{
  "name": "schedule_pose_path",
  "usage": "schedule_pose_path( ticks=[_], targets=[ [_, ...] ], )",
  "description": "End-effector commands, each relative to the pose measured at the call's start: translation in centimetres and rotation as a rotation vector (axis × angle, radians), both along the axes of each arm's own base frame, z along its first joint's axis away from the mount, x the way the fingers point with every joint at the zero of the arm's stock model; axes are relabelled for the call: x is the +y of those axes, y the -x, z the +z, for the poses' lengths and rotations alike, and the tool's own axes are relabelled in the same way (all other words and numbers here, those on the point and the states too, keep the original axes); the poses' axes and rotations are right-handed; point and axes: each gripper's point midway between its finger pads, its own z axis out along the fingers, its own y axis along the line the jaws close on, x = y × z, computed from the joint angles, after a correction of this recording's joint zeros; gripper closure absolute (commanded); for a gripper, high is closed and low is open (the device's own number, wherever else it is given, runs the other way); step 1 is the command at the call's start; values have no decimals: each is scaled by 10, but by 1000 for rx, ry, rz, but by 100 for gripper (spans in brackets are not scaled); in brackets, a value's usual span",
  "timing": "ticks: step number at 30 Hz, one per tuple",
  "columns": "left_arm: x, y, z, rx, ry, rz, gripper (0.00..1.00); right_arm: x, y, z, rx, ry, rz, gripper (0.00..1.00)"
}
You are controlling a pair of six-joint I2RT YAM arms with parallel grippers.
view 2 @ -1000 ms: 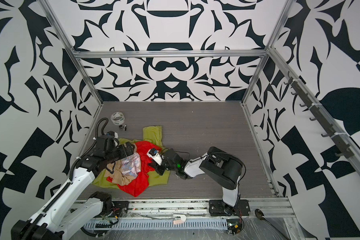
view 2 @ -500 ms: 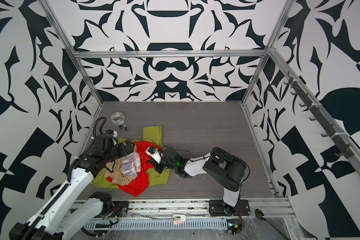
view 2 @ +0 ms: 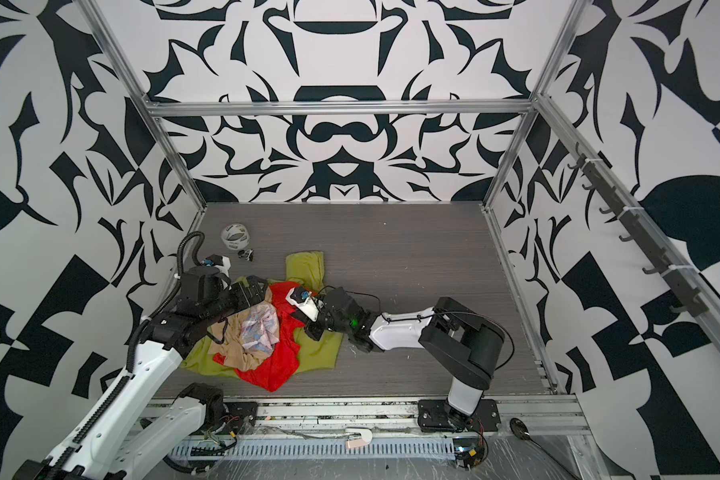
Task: Pick out a specific cloth from the pile
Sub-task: 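Lower the right gripper onto the red shirt and close on it, then lift the red shirt upward with the right gripper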
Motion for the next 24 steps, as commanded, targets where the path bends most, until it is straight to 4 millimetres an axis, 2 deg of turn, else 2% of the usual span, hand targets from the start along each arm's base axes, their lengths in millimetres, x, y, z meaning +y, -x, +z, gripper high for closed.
schedule_pose_path(
  ticks=[1,15,24],
  targets=[
    [-3,-2,18,-40,29,-1,0,8,-6,53,-97,-101,-5,94],
    [-1,7,27,-82,36,-7,1,15,-11,96,-177,-159,-3,100],
    [1,11,35,-120,29,-19,1,8,-13,123,-230,-186,-31,100]
  ],
)
